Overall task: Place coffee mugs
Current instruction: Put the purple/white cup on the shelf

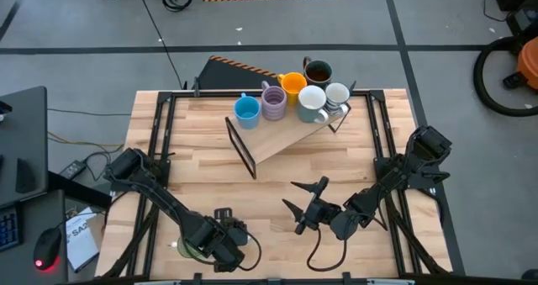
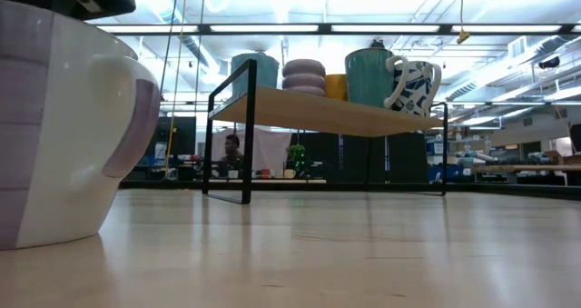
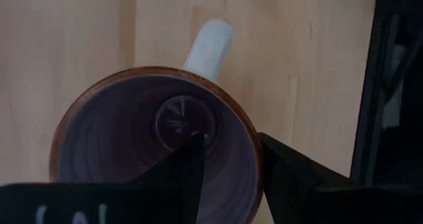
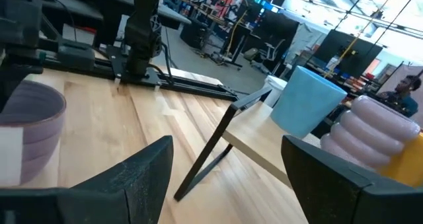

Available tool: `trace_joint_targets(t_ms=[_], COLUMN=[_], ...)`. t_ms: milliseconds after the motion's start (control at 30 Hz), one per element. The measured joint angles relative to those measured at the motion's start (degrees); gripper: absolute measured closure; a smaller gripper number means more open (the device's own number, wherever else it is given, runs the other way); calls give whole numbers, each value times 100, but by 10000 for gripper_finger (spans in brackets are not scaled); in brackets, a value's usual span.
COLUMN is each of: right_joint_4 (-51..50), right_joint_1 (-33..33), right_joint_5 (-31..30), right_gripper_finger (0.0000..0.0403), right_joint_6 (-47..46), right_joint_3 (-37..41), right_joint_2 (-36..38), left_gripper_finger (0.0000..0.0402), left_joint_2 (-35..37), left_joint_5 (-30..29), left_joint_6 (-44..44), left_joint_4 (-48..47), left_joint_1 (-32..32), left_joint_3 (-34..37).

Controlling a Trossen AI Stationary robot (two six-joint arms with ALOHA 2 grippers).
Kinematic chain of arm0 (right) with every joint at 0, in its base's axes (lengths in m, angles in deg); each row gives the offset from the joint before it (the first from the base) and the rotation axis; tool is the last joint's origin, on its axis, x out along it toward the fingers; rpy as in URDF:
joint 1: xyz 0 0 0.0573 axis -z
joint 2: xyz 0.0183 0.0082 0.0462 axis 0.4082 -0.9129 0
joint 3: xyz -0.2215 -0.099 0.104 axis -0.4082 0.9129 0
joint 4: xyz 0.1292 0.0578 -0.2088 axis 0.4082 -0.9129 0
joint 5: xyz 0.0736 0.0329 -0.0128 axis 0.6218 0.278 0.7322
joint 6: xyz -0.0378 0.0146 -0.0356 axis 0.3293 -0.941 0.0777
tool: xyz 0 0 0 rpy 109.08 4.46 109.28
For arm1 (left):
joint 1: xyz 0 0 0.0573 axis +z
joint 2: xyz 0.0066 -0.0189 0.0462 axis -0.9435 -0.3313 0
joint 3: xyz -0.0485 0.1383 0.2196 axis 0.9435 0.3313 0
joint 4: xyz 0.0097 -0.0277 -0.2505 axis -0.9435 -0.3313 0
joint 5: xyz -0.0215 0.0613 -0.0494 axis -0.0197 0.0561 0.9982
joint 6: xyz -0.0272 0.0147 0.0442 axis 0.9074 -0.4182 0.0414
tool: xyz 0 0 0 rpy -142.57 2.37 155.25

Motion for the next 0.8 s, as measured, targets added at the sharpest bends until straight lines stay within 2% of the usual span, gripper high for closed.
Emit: trace_joint_targets(t_ms=[200, 500, 633, 800], right_joint_4=[-111, -209, -617, -728], right_joint_1=[-28, -217, -261, -335], right_joint_5=[86, -100, -220, -222], right_gripper_finger=[115, 115, 115, 115], right_joint_6=[-247, -642, -1157, -1602], right_joint_3=[2, 2, 2, 2], right_joint_2=[1, 2, 5, 5], left_gripper_finger=[278, 380, 381, 381], left_joint_2=[7, 13, 20, 39], left_joint_5=[-27, -48, 62, 152], left_joint_6=[-607, -1672, -2239, -3061], left_joint_4=[-31, -9, -130, -659], left_joint_1=[4, 37, 120, 338], left_joint_3=[0, 2, -205, -931])
